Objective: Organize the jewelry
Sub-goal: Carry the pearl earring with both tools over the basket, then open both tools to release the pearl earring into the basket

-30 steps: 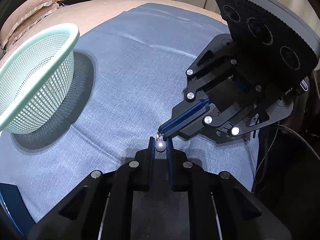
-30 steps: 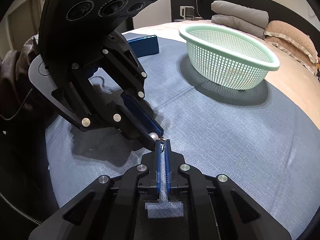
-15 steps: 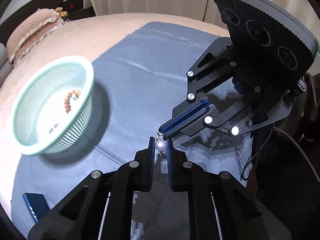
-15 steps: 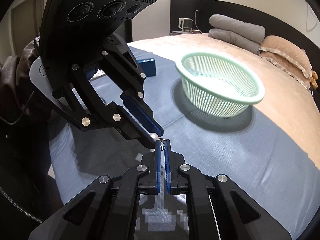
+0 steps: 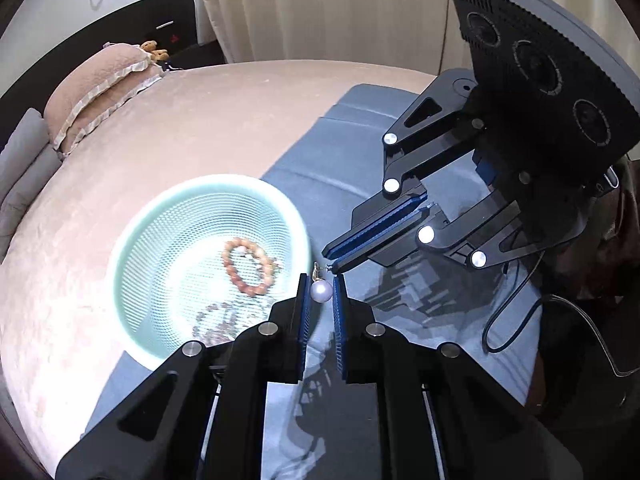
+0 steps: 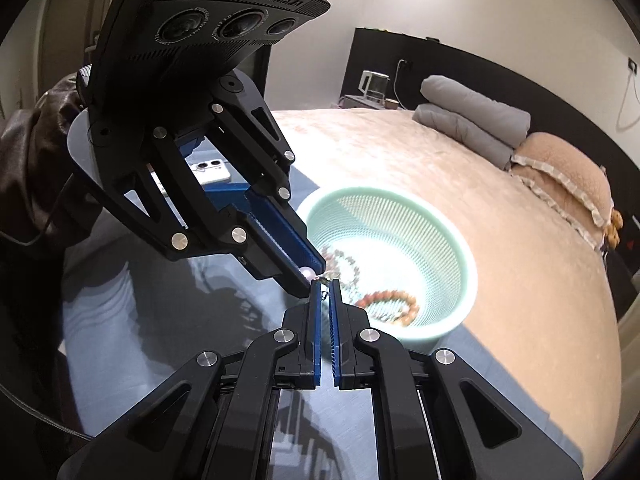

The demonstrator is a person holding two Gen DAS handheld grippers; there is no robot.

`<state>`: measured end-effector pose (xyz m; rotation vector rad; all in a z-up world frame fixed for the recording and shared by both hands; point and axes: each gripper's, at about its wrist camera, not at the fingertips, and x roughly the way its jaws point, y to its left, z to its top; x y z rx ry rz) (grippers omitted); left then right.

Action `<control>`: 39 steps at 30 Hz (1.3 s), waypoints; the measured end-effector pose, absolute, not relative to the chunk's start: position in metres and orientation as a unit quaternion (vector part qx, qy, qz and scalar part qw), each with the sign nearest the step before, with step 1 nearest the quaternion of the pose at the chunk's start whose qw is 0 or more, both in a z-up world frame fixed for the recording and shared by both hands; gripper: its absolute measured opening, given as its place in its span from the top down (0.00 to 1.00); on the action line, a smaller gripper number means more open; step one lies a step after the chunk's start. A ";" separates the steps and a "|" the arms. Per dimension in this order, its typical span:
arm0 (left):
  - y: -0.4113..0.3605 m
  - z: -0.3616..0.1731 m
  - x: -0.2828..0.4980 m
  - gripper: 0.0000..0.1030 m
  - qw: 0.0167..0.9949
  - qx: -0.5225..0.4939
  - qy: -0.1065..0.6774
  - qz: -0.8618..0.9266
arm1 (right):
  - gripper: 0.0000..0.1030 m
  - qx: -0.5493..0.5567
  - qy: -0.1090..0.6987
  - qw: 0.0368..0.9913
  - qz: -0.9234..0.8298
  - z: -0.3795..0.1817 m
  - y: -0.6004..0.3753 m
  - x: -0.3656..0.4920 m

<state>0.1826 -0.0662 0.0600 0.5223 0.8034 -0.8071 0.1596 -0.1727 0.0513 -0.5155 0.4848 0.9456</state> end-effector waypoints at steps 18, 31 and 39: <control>-0.048 0.032 0.234 0.77 0.810 0.222 0.417 -0.347 | 0.96 -0.208 0.266 0.848 0.408 0.027 -0.159 0.211; -0.035 0.045 0.217 0.12 0.835 0.231 0.413 -0.281 | 0.53 -0.164 0.268 0.879 0.359 0.035 -0.179 0.206; -0.022 0.062 0.208 0.06 0.866 0.219 0.399 -0.205 | 0.15 -0.149 0.253 0.904 0.312 0.049 -0.194 0.185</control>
